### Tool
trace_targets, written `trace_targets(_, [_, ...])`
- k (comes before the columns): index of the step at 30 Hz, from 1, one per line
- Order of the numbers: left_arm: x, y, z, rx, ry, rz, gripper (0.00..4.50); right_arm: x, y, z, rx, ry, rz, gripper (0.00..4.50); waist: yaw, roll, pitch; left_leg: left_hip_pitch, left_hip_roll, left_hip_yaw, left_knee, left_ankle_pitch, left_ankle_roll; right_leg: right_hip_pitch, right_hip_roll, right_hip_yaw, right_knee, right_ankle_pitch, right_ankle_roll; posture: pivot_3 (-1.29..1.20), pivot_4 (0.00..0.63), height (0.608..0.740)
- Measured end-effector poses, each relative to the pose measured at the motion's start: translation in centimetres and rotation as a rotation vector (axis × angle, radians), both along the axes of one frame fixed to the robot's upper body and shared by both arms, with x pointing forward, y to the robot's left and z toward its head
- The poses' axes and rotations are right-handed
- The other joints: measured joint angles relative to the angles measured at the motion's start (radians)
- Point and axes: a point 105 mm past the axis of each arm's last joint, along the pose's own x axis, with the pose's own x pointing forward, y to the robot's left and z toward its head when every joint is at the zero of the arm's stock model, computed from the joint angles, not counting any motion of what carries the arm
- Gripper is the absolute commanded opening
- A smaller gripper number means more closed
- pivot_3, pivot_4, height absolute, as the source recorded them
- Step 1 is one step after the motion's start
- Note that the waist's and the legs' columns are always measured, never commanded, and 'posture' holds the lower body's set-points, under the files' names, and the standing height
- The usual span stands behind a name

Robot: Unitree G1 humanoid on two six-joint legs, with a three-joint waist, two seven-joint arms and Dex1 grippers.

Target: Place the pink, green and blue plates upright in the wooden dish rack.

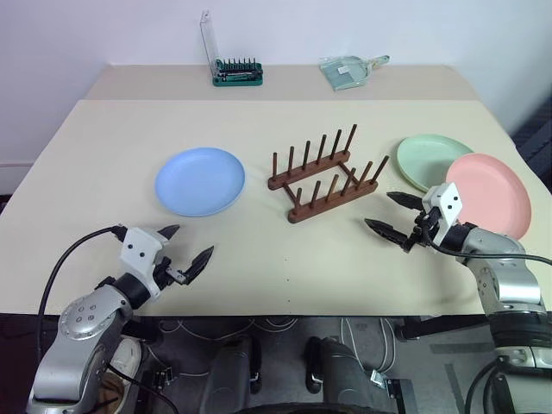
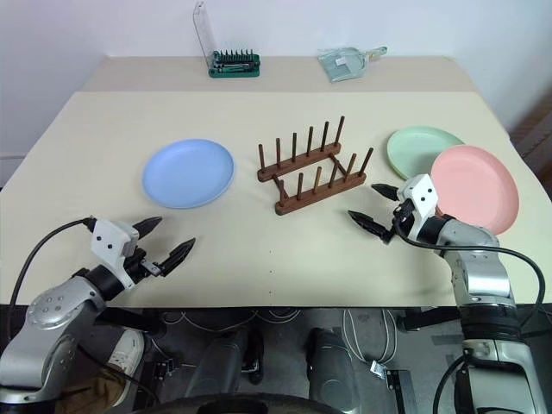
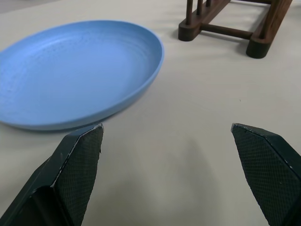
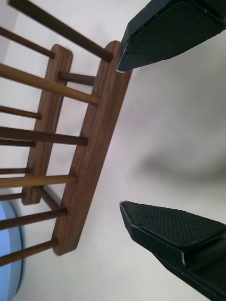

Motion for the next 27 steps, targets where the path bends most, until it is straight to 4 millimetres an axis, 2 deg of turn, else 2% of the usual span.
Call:
trace_targets(14, [0.0,-0.9,-0.1,-0.01,0.01,-0.049,4.5,-0.3,-0.2,0.0,-0.006,0.011,-0.002,4.46,0.0,0.0,0.0,0.0,0.0,0.002,-0.001,0.0,0.0,-0.005,0.0,0.002,0.0,0.0,0.0,0.0,0.15,0.74])
trace_targets(21, [-0.1,-1.5,-0.4,-0.013,0.02,-0.074,4.5,-1.0,-0.1,-0.7,-0.004,0.033,-0.002,4.46,0.0,0.0,0.0,0.0,0.001,0.003,-0.002,0.0,0.0,-0.005,0.0,0.002,0.0,0.0,0.0,0.0,0.15,0.74])
trace_targets(24, [0.2,-2.7,-0.1,-0.025,0.033,-0.156,4.5,-1.5,-0.1,-0.8,-0.003,0.035,-0.008,4.46,0.005,0.0,0.0,-0.001,0.001,0.003,-0.002,0.0,0.0,-0.006,0.0,0.002,0.0,0.0,0.0,0.0,0.15,0.74])
trace_targets(27, [1.7,-5.3,1.1,-0.002,0.0,-0.292,4.5,-2.3,0.5,-0.9,-0.004,0.039,-0.006,4.46,0.011,0.0,0.0,-0.001,0.001,0.004,-0.002,0.0,0.0,-0.005,0.0,0.002,-0.001,0.0,0.0,0.0,0.15,0.74])
